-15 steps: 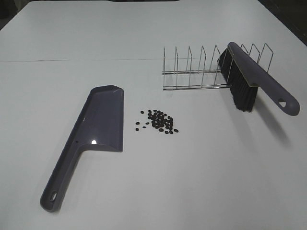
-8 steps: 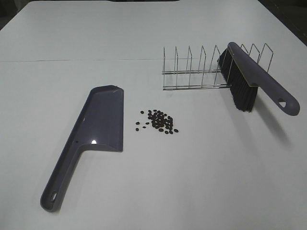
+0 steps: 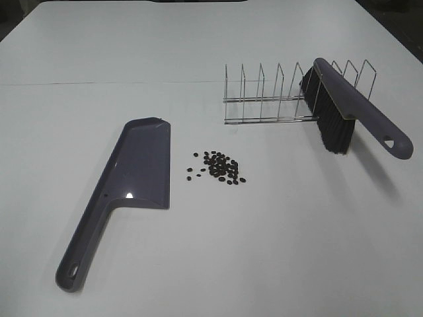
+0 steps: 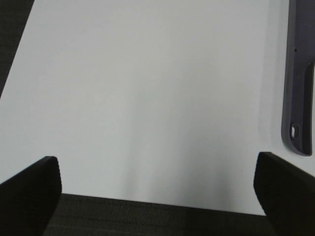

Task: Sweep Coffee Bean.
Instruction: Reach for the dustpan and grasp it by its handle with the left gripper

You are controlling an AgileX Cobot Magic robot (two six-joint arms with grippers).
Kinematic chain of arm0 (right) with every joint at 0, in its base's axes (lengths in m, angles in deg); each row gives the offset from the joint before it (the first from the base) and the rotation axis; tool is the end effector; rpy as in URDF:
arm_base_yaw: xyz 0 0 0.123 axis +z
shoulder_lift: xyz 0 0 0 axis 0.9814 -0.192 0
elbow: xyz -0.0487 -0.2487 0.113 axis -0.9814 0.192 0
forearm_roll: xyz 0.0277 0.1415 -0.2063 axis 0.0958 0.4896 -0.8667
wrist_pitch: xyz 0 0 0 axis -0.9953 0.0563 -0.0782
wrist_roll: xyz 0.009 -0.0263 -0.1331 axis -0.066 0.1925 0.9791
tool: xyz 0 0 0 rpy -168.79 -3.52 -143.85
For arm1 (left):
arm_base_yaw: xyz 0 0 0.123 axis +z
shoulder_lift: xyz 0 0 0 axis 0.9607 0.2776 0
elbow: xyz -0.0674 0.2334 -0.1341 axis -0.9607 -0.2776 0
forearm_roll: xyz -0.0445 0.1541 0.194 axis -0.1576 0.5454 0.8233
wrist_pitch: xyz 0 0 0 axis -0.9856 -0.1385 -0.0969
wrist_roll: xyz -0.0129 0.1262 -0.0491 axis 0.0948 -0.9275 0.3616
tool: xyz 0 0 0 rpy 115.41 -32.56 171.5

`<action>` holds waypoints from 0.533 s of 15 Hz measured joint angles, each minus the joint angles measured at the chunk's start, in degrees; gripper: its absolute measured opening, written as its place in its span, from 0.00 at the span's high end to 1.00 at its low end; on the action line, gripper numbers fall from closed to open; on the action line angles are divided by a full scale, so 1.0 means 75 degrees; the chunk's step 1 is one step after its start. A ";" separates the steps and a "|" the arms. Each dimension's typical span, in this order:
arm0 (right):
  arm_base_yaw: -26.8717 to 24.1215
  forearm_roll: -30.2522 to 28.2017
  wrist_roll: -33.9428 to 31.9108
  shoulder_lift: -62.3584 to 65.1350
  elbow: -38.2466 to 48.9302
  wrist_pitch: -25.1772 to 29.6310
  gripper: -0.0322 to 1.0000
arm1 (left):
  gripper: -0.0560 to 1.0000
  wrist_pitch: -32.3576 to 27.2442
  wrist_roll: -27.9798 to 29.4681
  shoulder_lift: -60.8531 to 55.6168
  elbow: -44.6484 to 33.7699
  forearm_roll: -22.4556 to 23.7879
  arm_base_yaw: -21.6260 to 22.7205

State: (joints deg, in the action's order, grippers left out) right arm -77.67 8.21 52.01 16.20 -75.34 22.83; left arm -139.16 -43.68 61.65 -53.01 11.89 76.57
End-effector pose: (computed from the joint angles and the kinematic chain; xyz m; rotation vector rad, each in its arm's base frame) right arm 0.0429 -0.0008 0.2386 -0.0629 2.1257 -0.0265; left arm 0.0930 0.0088 0.2306 -0.1610 2.4746 0.0285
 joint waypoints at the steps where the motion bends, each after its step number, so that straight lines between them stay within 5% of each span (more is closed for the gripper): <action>1: 0.0000 0.0000 0.0000 0.0000 0.0000 0.0000 0.25 | 0.02 0.0008 0.0038 0.0145 0.0000 0.0000 0.0000; 8: 0.0000 0.0000 0.0000 0.0000 0.0000 0.0000 0.25 | 0.03 0.0726 0.0145 0.2827 0.0489 -0.0405 0.0000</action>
State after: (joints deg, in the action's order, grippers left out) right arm -77.67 8.21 52.01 16.20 -75.34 22.83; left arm -133.72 -42.59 82.85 -49.35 8.85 76.57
